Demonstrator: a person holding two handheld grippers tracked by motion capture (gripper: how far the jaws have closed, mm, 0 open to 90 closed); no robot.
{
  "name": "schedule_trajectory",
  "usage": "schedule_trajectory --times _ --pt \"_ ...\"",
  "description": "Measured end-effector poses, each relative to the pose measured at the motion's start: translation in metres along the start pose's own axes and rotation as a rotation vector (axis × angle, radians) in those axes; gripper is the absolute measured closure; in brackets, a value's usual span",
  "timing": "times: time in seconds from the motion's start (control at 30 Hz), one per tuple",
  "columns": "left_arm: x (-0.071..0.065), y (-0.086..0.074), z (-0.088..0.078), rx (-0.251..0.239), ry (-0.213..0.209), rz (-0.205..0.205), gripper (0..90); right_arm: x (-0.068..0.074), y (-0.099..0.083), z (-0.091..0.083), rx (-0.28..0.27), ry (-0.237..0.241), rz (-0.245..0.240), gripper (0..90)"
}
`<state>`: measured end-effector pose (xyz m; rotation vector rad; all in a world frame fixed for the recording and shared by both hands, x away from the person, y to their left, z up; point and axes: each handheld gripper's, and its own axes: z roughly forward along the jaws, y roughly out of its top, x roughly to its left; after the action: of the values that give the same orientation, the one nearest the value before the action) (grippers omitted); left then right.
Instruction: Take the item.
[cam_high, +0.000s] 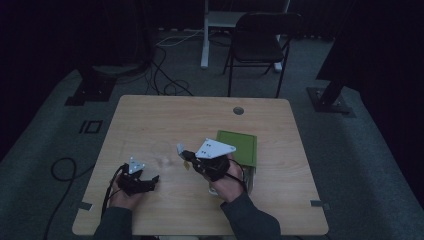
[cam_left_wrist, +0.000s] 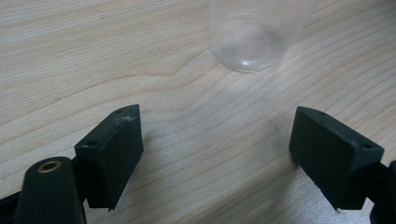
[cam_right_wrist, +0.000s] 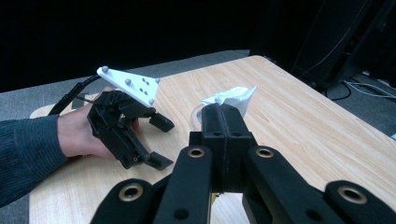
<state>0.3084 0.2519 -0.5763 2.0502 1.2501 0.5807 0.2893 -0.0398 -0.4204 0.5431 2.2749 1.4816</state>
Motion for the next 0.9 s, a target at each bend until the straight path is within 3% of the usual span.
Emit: schedule_trajectory --times 0.9 --pt "0.0 0.0 0.0 0.002 0.0 0.003 18.3 -0.003 0.008 0.025 0.012 0.005 0.004 90.0"
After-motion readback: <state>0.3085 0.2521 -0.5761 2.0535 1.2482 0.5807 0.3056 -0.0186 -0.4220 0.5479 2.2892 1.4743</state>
